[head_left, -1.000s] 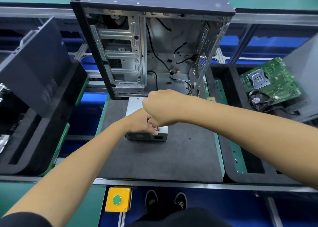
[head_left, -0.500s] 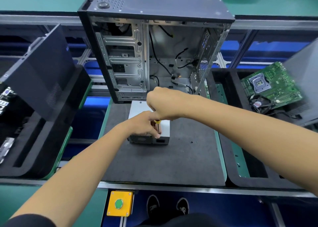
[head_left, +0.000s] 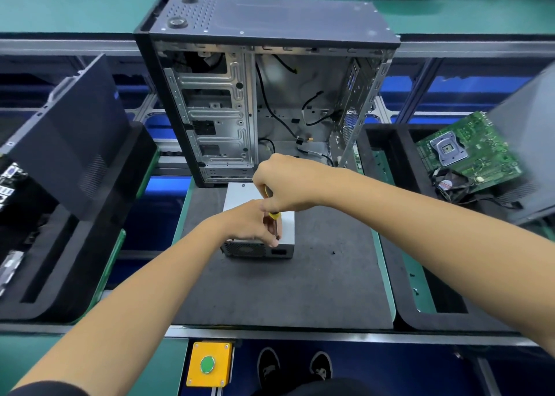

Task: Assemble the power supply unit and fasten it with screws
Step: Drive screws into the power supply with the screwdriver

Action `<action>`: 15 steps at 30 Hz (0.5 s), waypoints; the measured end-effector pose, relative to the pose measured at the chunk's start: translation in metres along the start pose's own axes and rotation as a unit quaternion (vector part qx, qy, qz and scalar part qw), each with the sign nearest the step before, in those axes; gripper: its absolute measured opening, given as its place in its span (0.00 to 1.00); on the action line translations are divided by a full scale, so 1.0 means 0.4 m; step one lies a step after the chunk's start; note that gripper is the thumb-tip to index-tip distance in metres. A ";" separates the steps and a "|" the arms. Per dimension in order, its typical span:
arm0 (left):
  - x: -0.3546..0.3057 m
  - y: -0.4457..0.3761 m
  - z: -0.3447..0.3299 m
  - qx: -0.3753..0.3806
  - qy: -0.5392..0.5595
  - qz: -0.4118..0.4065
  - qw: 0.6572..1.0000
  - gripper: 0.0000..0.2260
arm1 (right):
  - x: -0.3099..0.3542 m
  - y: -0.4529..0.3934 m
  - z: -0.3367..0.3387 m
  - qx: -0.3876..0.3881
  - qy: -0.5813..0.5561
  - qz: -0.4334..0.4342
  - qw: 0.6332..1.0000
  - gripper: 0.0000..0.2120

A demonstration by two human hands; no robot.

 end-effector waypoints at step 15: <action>0.015 -0.001 0.001 0.010 -0.004 -0.034 0.999 0.08 | -0.018 0.000 0.023 -0.014 -0.005 -0.028 1.000 0.07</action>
Point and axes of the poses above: each hand's wrist, its own y-axis away from the middle knuckle, its own z-axis out of the back of the hand, x = y × z, the point moved 1 cm from there along -y, towards the middle knuckle, and after that the axes turned 2 degrees about y, right-handed, at the moved point
